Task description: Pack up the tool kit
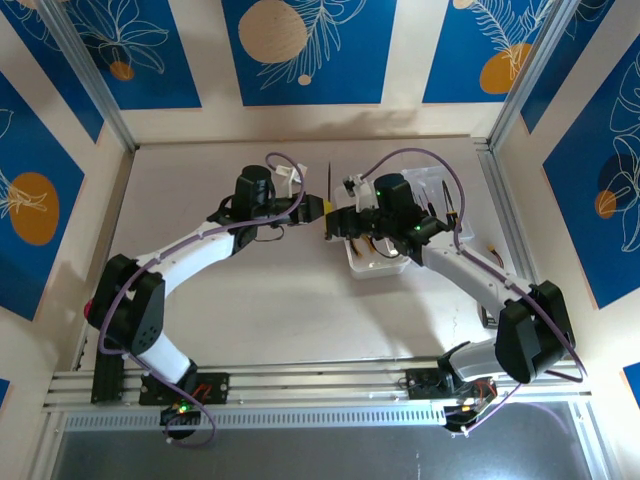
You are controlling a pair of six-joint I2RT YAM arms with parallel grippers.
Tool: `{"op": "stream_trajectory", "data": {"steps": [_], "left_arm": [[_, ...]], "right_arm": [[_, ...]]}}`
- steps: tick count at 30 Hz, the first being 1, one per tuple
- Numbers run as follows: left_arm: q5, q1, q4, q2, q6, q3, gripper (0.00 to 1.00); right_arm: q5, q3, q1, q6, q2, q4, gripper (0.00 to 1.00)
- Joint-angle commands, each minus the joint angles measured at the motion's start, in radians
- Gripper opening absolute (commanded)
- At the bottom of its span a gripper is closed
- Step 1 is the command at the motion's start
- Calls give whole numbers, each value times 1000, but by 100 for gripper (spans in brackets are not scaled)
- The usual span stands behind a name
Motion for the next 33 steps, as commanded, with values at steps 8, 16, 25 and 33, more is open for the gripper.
{"op": "stream_trajectory", "data": {"steps": [8, 16, 25, 33], "left_arm": [[27, 8, 8, -10, 16, 6, 0], [-83, 52, -246, -79, 167, 48, 66], [-275, 124, -551, -167, 348, 93, 100], [-579, 155, -816, -96, 460, 80, 100]], "right_arm": [[31, 34, 6, 6, -1, -2, 7], [55, 42, -69, -52, -79, -134, 0], [81, 32, -298, -135, -239, -344, 0], [397, 129, -507, -174, -214, -547, 0]]}}
